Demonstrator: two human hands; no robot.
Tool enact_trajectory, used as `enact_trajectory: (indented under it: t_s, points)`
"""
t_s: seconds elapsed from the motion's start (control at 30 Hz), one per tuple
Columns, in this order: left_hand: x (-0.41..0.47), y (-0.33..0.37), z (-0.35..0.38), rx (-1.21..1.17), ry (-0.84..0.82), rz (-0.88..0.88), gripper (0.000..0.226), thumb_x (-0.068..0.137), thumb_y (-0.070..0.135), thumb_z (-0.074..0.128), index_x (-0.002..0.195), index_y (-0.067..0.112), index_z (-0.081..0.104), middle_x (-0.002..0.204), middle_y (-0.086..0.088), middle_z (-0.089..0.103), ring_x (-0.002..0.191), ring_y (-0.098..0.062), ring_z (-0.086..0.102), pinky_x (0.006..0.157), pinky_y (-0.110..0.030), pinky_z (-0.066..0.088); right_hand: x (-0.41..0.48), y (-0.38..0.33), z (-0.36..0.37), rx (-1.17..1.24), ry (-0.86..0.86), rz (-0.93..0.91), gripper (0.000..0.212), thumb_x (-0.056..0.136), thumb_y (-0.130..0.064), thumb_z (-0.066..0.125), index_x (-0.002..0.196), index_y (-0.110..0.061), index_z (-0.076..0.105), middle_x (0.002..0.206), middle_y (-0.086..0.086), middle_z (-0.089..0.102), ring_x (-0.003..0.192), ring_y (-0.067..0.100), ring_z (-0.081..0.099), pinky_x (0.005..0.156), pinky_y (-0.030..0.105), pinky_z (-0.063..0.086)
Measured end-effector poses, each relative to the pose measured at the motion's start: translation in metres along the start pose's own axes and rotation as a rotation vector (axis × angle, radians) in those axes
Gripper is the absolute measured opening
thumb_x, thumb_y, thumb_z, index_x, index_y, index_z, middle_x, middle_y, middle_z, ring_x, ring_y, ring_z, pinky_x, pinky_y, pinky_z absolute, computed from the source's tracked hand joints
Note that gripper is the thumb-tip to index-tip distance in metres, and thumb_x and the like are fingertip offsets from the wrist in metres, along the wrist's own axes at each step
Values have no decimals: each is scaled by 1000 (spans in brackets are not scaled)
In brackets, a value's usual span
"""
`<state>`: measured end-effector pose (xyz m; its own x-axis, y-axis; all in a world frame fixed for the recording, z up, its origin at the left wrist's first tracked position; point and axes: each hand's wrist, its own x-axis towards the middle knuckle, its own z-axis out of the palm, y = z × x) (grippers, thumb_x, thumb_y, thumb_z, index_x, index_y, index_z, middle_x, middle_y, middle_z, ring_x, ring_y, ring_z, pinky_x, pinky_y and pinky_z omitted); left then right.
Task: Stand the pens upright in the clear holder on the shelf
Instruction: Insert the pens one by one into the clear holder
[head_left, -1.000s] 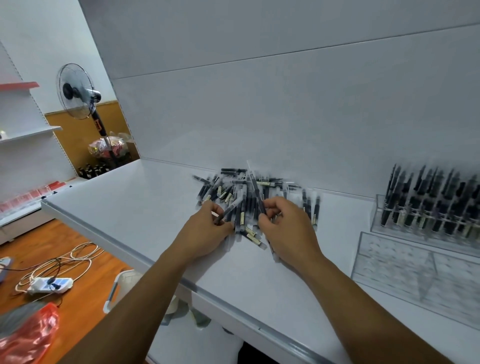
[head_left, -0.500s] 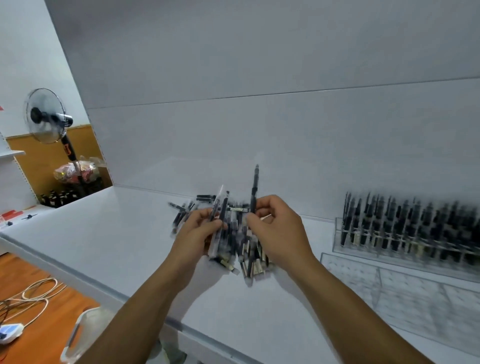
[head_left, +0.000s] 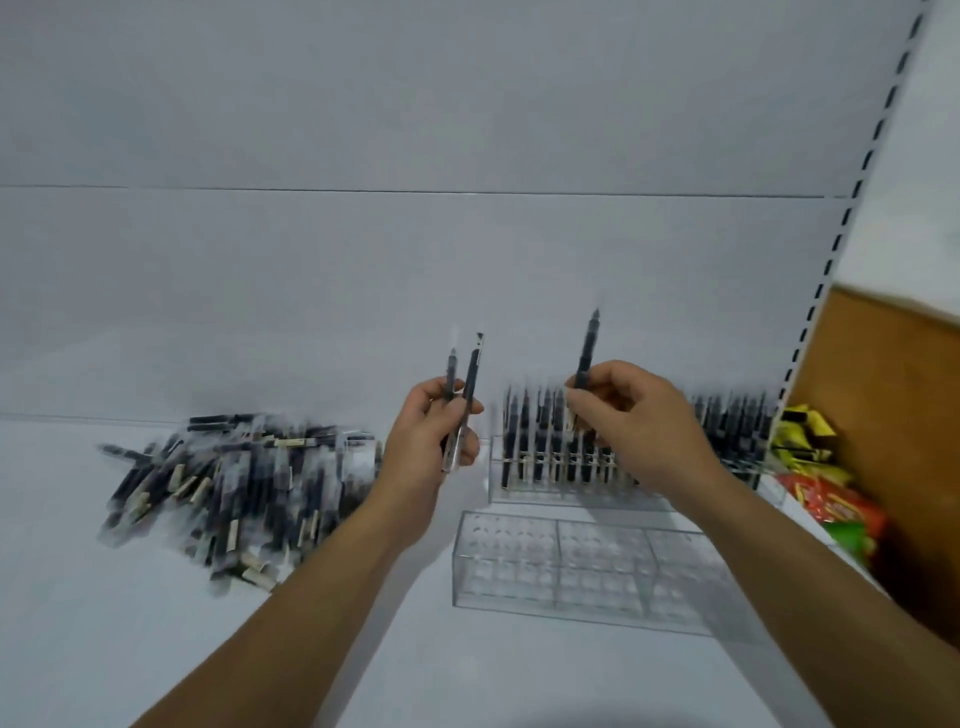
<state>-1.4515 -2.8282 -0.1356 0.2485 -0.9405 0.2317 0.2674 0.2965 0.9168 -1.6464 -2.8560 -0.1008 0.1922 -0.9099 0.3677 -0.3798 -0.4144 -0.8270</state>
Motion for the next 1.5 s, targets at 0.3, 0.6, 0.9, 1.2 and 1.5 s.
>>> enact_trajectory:
  t_s: [0.3, 0.6, 0.9, 1.2, 1.5]
  points:
    - [-9, -30, -2, -35, -1, 82, 17, 94, 10, 51, 108, 15, 59, 91, 1, 69, 56, -10, 53, 49, -20, 40, 17, 10, 0, -131, -44, 1, 13, 94, -28, 62, 98, -18, 70, 86, -5, 73, 83, 10, 70, 82, 39, 58]
    - [-9, -31, -2, -38, -13, 94, 17, 94, 10, 53, 107, 17, 62, 91, 0, 71, 58, -11, 54, 52, -20, 42, 33, 12, 28, -369, -125, -83, 9, 92, -32, 64, 90, -23, 63, 83, -8, 71, 80, 11, 69, 79, 39, 57]
    - [-11, -32, -2, -45, -41, 95, 18, 95, 9, 52, 108, 16, 62, 91, 0, 71, 59, -11, 53, 53, -20, 41, 35, 12, 31, -563, -85, -119, 16, 91, -41, 64, 85, -27, 58, 77, -11, 62, 68, 8, 57, 65, 27, 46]
    - [-13, -33, -1, -22, -62, 106, 20, 95, 9, 52, 110, 15, 62, 92, -2, 71, 58, -10, 51, 50, -18, 39, 34, 14, 42, -763, -191, -55, 29, 89, -47, 64, 72, -23, 60, 63, -7, 56, 58, 10, 49, 52, 23, 34]
    - [-14, -31, -1, 4, -63, 111, 20, 95, 7, 52, 111, 13, 62, 92, -2, 72, 56, -9, 51, 50, -18, 39, 21, 11, 31, -757, -226, -24, 29, 87, -56, 61, 82, -28, 67, 70, -13, 59, 64, 3, 53, 58, 24, 41]
